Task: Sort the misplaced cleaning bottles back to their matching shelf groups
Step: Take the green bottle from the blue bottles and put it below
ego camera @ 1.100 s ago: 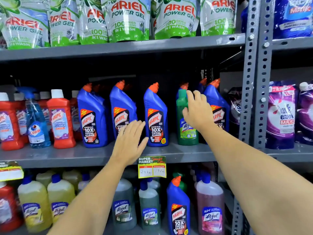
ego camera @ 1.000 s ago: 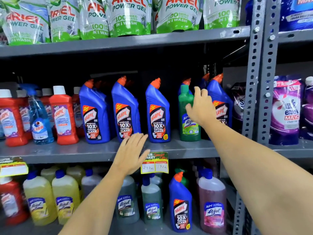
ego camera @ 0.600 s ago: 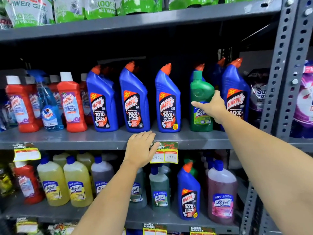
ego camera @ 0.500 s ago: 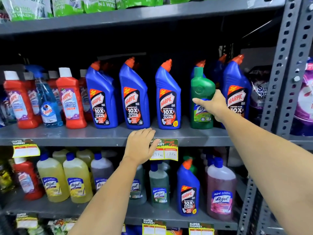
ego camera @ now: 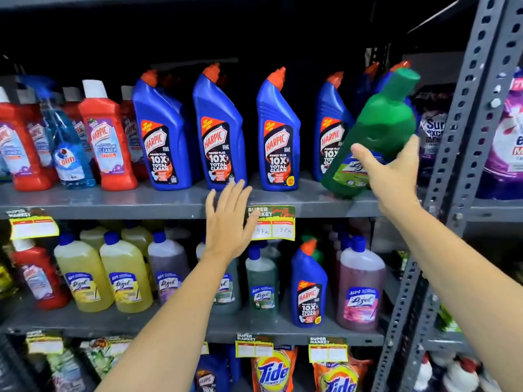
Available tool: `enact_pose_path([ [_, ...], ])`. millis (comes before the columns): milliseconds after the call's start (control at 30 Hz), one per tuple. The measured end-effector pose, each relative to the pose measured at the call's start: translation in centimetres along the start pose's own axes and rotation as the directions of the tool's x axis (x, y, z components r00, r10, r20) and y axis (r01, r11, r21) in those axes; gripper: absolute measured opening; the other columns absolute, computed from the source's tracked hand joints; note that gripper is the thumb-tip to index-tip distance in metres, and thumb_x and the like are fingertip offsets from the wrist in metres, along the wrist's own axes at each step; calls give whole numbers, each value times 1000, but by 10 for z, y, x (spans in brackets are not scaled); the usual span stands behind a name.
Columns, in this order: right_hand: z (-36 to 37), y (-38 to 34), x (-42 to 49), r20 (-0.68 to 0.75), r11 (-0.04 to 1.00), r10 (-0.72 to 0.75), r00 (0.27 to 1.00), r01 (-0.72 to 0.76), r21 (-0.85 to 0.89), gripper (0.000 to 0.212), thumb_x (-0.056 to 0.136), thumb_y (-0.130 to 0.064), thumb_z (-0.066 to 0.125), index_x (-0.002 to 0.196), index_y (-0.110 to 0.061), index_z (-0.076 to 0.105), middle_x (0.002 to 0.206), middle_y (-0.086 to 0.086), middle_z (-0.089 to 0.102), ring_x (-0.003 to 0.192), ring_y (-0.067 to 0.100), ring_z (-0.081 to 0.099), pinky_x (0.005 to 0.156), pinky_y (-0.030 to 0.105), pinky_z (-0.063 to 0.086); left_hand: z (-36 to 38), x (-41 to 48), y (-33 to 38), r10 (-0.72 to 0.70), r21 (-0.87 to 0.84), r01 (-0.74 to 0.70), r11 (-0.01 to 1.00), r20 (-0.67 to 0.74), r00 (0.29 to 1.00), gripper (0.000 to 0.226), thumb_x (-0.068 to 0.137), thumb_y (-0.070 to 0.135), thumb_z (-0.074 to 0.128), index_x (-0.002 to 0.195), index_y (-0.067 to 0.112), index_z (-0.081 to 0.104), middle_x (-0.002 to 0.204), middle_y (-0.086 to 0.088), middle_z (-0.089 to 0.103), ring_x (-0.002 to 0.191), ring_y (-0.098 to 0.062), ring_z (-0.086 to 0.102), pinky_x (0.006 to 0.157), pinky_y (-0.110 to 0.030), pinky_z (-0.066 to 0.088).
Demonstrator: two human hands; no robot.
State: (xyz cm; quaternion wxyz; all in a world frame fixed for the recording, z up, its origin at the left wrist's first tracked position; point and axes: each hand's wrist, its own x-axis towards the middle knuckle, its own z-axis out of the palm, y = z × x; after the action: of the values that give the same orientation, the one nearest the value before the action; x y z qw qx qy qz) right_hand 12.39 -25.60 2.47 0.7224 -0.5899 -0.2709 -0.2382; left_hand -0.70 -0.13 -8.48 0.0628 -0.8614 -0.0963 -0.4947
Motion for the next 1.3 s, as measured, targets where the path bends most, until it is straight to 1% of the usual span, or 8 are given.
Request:
enact_pose_path([
  [133, -33, -8, -49, 67, 999, -14, 998, 11, 37, 51, 78, -13, 79, 116, -25, 46, 116, -5, 63, 107, 4, 64, 95, 23, 50, 11, -69, 2, -41, -40, 38, 998, -81, 996, 49, 93, 35, 45, 136, 10, 45, 150, -18, 37, 142, -33, 27, 115, -60, 11],
  [233, -44, 10, -97, 187, 997, 52, 981, -61, 44, 52, 77, 3, 75, 114, -22, 47, 109, -8, 65, 97, -2, 66, 86, 15, 51, 29, -147, -7, -24, -89, 38, 995, 156, 987, 47, 99, 37, 37, 137, 11, 46, 150, -17, 37, 142, -32, 29, 113, -58, 21],
  [367, -23, 68, -162, 330, 975, 224, 917, -213, -67, 55, 70, 2, 81, 109, -23, 53, 100, -16, 71, 93, 1, 68, 83, 21, 53, 56, -230, -23, -47, -73, 111, 991, 587, 808, 58, 104, 46, 18, 138, 12, 51, 151, -4, 40, 137, -24, 41, 108, -42, 32],
  [567, 39, 140, -225, 408, 911, 413, 814, -363, -198, 69, 68, -23, 87, 124, -28, 46, 118, -7, 64, 110, 3, 61, 94, 26, 49, 89, -275, -48, -136, 38, 172, 984, 783, 607, 61, 104, 49, 10, 127, 29, 63, 134, 2, 60, 115, -18, 63, 91, -37, 52],
  [733, 82, 183, -251, 418, 877, 481, 770, -431, -215, 64, 73, 1, 81, 123, -9, 42, 112, 4, 60, 95, -14, 60, 77, 4, 45, 109, -286, -49, -145, 33, 185, 982, 761, 632, 53, 104, 39, 21, 121, 25, 69, 130, -2, 63, 118, -25, 60, 101, -42, 30],
  [900, 94, 210, -268, 383, 854, 519, 764, -452, -257, 69, 72, -18, 85, 128, -17, 45, 120, 3, 62, 109, 8, 63, 87, 20, 53, 120, -298, -49, -119, -11, 185, 983, 727, 676, 45, 89, 25, 39, 126, 20, 64, 135, -6, 59, 125, -29, 54, 105, -47, 28],
  [1100, 87, 216, -273, 400, 860, 495, 772, -370, -351, 72, 71, -18, 85, 131, -14, 45, 120, 2, 51, 108, -4, 55, 84, 3, 42, 122, -300, -49, -131, -36, 214, 976, 691, 711, 43, 88, 21, 43, 126, 22, 63, 136, -5, 59, 125, -29, 53, 105, -46, 30],
  [1300, 71, 222, -302, 338, 829, 521, 784, -369, -421, 80, 72, -27, 84, 138, -18, 40, 127, -2, 48, 122, 13, 52, 104, 39, 47, 121, -300, -46, -145, -23, 219, 976, 677, 721, 45, 89, 20, 39, 129, 22, 62, 136, -5, 58, 125, -30, 53, 106, -47, 27],
])
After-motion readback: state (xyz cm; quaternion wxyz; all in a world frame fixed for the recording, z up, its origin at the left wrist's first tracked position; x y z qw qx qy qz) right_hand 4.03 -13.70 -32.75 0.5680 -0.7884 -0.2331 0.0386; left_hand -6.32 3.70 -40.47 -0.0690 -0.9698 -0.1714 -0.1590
